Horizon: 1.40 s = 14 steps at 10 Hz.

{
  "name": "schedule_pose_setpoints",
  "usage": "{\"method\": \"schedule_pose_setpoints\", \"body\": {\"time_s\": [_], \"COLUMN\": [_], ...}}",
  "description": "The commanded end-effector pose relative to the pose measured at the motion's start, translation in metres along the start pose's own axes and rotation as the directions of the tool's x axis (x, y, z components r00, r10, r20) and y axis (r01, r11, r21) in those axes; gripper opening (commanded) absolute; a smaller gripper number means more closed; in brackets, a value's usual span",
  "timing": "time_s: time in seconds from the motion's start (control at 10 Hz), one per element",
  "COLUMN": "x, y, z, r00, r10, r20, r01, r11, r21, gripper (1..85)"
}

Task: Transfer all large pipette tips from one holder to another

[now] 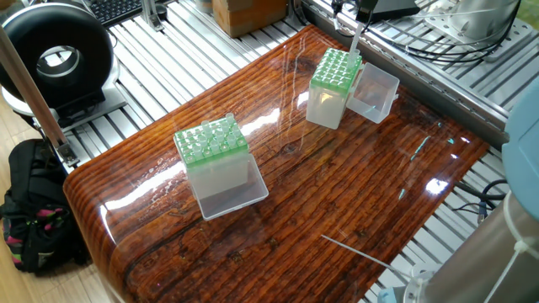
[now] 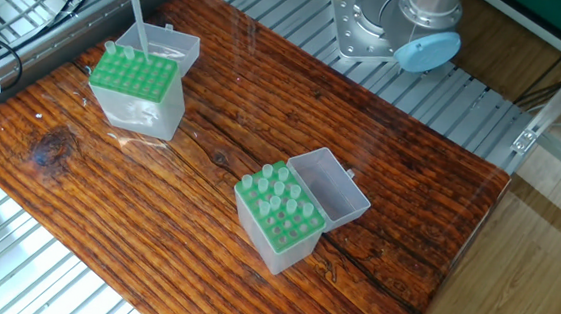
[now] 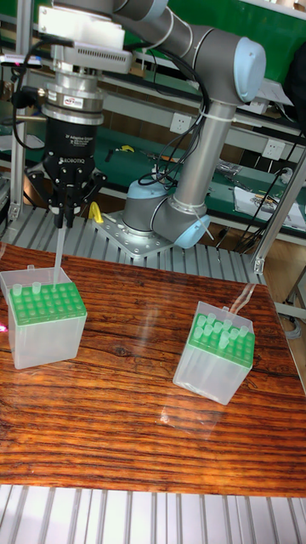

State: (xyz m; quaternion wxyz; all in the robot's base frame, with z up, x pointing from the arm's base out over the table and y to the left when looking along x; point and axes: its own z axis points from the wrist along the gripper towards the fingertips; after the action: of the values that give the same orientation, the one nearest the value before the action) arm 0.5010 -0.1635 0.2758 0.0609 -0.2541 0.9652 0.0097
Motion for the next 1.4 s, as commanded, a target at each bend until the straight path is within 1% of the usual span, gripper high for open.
{"method": "schedule_pose_setpoints", "body": {"time_s": [0.0, 0.4, 1.0, 1.3], "x": [-0.001, 0.001, -0.003, -0.002], "y": [0.002, 0.001, 0.004, 0.003], "z": [0.000, 0.003, 0.009, 0.012], "r00": [1.000, 1.000, 1.000, 1.000], "r10": [0.000, -0.001, 0.000, -0.014], "r20": [0.009, 0.005, 0.013, 0.001], "r01": [0.000, 0.001, 0.000, 0.014], "r11": [1.000, 1.000, 1.000, 1.000], "r21": [-0.006, -0.001, -0.002, -0.003], "gripper": [8.0, 8.0, 8.0, 10.3]}}
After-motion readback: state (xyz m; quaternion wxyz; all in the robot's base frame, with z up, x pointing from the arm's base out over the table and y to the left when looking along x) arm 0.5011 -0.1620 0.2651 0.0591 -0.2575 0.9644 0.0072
